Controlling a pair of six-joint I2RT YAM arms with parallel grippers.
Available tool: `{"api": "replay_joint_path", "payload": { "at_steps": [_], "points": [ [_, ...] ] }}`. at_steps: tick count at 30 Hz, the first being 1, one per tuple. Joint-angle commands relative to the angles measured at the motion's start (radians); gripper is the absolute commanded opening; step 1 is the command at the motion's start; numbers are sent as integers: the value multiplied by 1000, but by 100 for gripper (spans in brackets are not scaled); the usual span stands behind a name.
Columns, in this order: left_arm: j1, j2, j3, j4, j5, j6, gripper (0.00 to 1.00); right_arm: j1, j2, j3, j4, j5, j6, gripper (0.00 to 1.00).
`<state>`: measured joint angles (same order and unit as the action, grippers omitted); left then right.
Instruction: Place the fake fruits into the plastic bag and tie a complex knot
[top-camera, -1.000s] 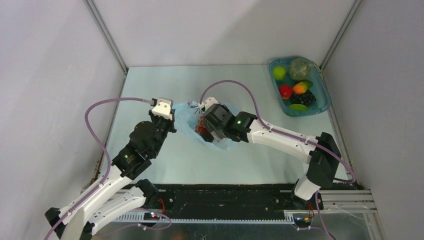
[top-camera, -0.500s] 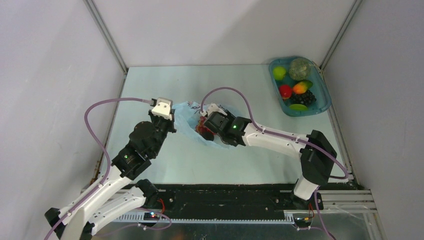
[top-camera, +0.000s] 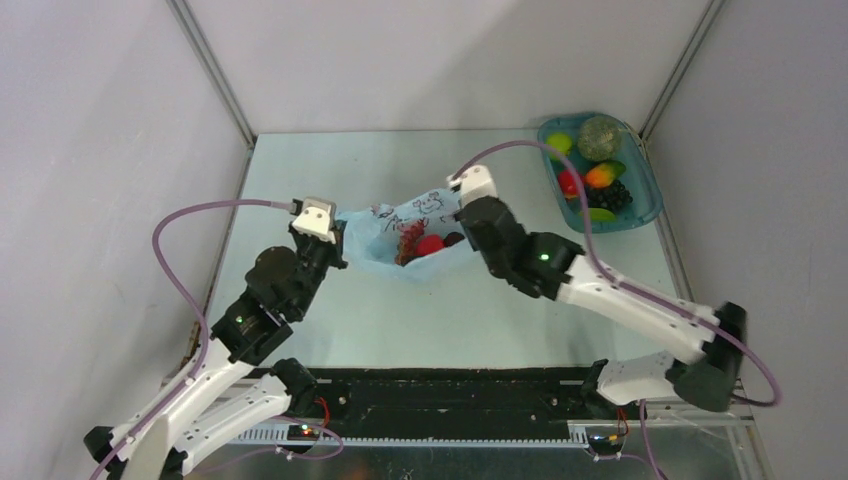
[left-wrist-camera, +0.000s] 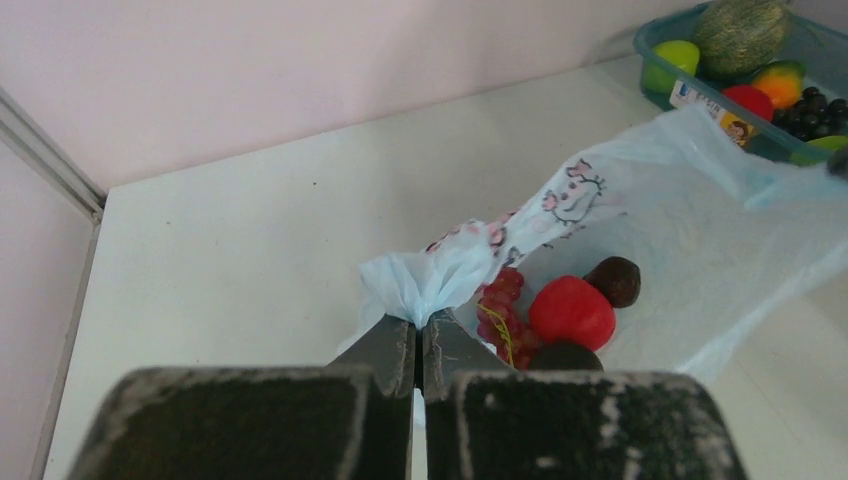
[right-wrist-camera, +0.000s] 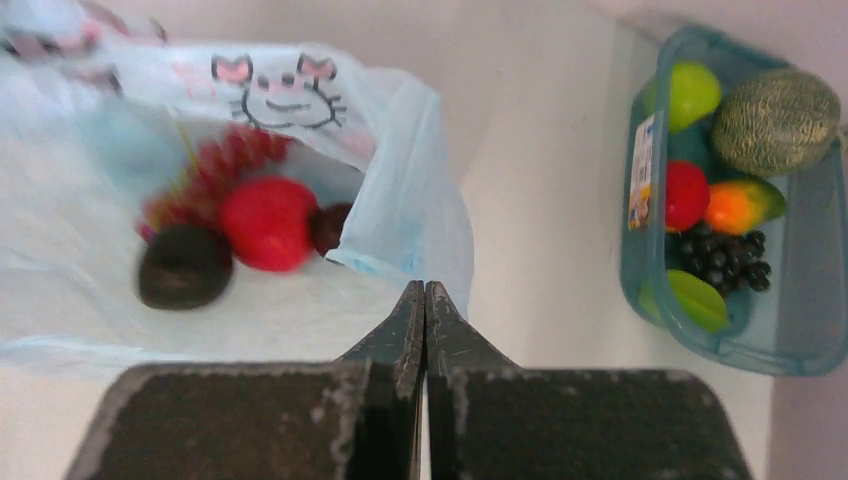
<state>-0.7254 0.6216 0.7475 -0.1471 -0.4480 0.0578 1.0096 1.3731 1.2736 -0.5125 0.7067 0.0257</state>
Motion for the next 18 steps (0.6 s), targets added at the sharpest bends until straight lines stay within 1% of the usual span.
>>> {"api": "replay_joint_path", "payload": {
  "at_steps": [1,3,5,7,9,11,14,16,17,18],
  "points": [
    [2,2,166,-77,77,-34,0,-11,-165,11,232,-41,-37,0],
    [1,15,259,-145,113,-48,0,-18,-268,13,302,-62,-72,0],
    [2,20,347,-206,134,-77,0,-42,-333,12,350,-94,-65,0],
    [1,21,407,-244,158,-102,0,-82,-375,12,356,-135,-28,0],
    [2,31,444,-299,190,-125,0,-121,-402,2,309,-170,30,0],
    [2,50,455,-336,244,-144,0,-148,-425,-44,267,-190,71,0],
    [3,75,410,-352,374,-156,0,-156,-465,-149,262,-199,100,0],
    [3,77,367,-349,429,-166,0,-157,-507,-242,285,-221,128,0],
    [4,76,354,-347,434,-173,0,-157,-536,-305,309,-244,150,0],
    [3,73,327,-346,439,-193,0,-158,-560,-333,321,-257,170,0]
  ]
}}
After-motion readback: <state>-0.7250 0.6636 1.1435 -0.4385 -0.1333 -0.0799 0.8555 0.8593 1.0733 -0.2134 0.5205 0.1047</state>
